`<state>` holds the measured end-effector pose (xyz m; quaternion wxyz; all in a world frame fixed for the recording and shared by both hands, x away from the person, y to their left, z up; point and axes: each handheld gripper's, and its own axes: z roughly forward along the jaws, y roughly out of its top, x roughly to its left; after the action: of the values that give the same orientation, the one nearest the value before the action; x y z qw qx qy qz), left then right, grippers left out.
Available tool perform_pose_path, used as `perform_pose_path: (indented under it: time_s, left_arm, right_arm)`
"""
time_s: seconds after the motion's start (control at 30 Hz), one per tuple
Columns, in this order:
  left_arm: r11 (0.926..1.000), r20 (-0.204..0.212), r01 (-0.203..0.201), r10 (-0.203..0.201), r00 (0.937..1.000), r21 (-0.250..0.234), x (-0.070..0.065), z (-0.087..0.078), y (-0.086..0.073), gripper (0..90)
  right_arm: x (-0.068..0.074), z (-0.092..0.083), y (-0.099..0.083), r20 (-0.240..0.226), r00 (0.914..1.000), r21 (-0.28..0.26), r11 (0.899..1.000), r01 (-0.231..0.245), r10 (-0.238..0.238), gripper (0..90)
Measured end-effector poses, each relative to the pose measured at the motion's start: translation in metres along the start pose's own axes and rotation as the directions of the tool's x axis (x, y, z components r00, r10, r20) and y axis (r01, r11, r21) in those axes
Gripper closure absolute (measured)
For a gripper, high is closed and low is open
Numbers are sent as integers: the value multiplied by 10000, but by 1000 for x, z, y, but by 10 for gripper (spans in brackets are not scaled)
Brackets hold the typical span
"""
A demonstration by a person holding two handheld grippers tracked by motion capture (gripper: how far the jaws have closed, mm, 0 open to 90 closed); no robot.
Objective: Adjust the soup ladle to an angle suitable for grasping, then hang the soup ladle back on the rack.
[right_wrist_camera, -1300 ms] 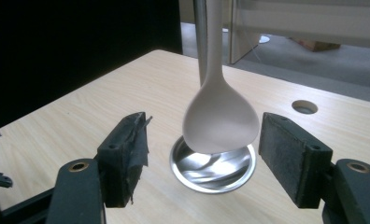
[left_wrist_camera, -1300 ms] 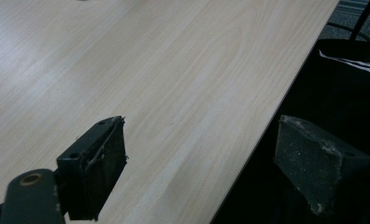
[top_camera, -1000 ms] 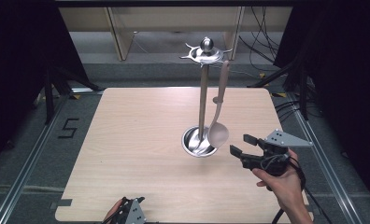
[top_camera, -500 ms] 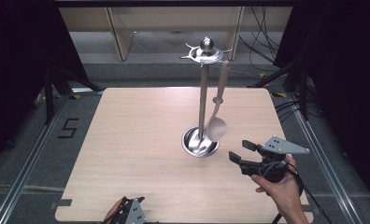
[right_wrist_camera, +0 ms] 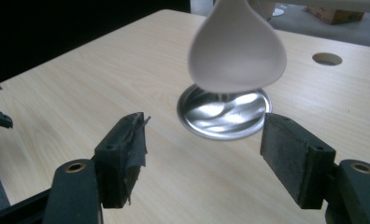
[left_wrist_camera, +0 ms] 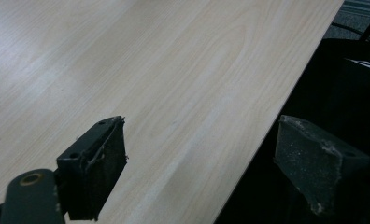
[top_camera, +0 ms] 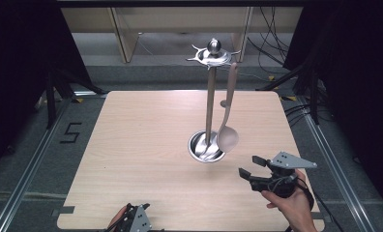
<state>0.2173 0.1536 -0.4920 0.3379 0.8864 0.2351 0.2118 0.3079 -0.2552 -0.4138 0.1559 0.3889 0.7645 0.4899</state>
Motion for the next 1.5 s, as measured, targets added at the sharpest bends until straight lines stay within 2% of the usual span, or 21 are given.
perform_pose_path:
  time_s: [0.13, 0.33, 0.37, 0.57, 0.6, 0.73, 0.77, 0.8, 0.83, 0.87, 0.93, 1.03, 1.07, 1.1, 1.13, 1.33, 1.37, 1.4, 1.43, 1.47, 1.5]
  left_arm:
    - [10000, -1, 38, -38, 10000, 5, 1, 0, 0, 157]
    - [9999, 108, 97, -97, 9999, -25, 1, 0, 0, 157]
    - [10000, 98, 77, -76, 9999, -19, 1, 0, 0, 157]
    - [10000, -63, 14, -14, 10000, -34, 1, -1, 0, 157]
    - [10000, -45, 22, -23, 10000, -50, 1, -2, 0, 157]
    - [10000, -66, -10, 10, 10000, -33, 1, -1, 0, 157]
    - [10000, -62, -7, 7, 10000, -25, 1, -1, 0, 157]
    - [10000, -78, -13, 12, 10000, -17, 1, -1, 0, 157]
    - [10000, -85, -22, 21, 10000, -31, 1, -2, 0, 157]
    - [10000, -39, 6, -6, 10000, -38, 0, -2, 0, 157]
    - [10000, -41, 0, 0, 10000, -29, 0, -2, 0, 157]
    - [10000, -18, 7, -7, 10000, -15, 0, -1, -1, 157]
    - [10000, -20, -20, 20, 10000, -23, 0, -1, -1, 157]
    - [10000, -29, -24, 24, 10000, -36, 0, -2, -1, 157]
    - [10000, -2, -14, 14, 10000, -48, 0, -2, -1, 157]
    - [10000, 103, 53, -53, 9999, -71, 0, -2, -1, 157]
    - [9999, 114, 72, -72, 9999, -72, 0, -2, -1, 157]
    - [10000, 115, 62, -61, 9999, -70, 0, -2, -1, 157]
    - [10000, 108, 51, -51, 9999, -58, 0, -2, -1, 157]
    - [10000, 100, 62, -61, 9999, -63, 0, -2, -1, 157]
    - [10000, -17, -15, 15, 10000, -71, 0, -3, -1, 157]
  right_arm:
    - [-5, 2, -9, 67, 9998, 27, 9998, 188, -188, 286]
    - [-11, 3, -24, 88, 9999, 333, 9994, -66, 63, 211]
    - [-10, 2, -26, 99, 9993, 370, 9987, -353, 350, 209]
    - [-16, 0, -40, 201, 9996, 696, 9974, -207, 194, 205]
    - [-14, -1, -43, 258, 9986, 721, 9962, -485, 467, 206]
    - [-18, -5, -50, 256, 9978, 839, 9945, -626, 606, 207]
    - [-19, -6, -51, 268, 9976, 841, 9943, -653, 632, 208]
    - [-23, -6, -52, 421, 9987, 794, 9963, -319, 286, 209]
    - [-21, -9, -53, 339, 9975, 943, 9934, -649, 619, 209]
    - [-24, -9, -54, 417, 9984, 927, 9948, -417, 380, 209]
    - [-21, -10, -56, 379, 9965, 893, 9930, -772, 741, 211]
    - [-23, -12, -58, 360, 9984, 945, 9944, -479, 446, 214]
    - [-21, -12, -59, 354, 9969, 1000, 9923, -737, 705, 214]
    - [-23, -12, -60, 399, 9978, 869, 9947, -555, 522, 215]
    - [-22, -12, -61, 456, 9963, 932, 9926, -775, 735, 215]
    - [-21, -15, -66, 367, 9957, 988, 9912, -879, 846, 214]
    - [-24, -15, -66, 439, 9983, 906, 9950, -426, 388, 215]
    - [-21, -16, -66, 363, 9960, 1070, 9906, -856, 822, 214]
    - [-23, -16, -67, 364, 9974, 1008, 9927, -656, 622, 215]
    - [-21, -17, -67, 410, 9960, 956, 9919, -832, 796, 214]
    - [-23, -17, -68, 344, 9981, 897, 9945, -537, 508, 215]
